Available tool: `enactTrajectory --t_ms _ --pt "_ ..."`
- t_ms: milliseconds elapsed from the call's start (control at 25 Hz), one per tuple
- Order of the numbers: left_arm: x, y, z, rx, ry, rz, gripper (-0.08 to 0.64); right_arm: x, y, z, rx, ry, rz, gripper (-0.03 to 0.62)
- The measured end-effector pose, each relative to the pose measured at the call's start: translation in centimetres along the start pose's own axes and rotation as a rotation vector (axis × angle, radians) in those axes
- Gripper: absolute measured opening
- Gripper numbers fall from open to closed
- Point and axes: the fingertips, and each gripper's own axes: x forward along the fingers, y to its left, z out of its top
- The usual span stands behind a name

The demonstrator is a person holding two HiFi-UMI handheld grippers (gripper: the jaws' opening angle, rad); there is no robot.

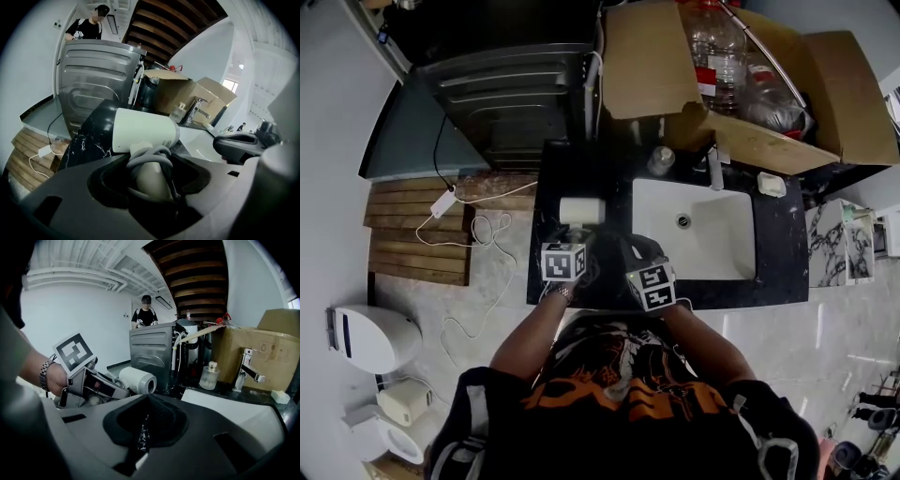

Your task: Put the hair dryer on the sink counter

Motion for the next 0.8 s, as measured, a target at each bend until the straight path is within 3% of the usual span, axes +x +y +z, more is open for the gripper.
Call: enactTrajectory --t_ms 200,400,640,800 --pt "0.1 0.3 -0.1 0.019 0.010 0.006 0.285 0.3 -0.3 -0.2 -0.008 0.006 -0.011 0.014" --pt "1.0 0.1 -0.8 0.034 0.061 -0.034 0.305 0.7 0.0 0.0 0.005 -0.006 0.001 0.014" --pt "0.4 -0.7 -0.7 0.089 0.053 -0.054 0.417 0.5 0.2 0.7 -0.003 -0.017 0.001 0.014" --pt "0.3 -1.1 -0.1 0.079 0.033 -0.063 0.442 0.6 -0.3 0.4 -0.006 -0.013 -0.006 0.014"
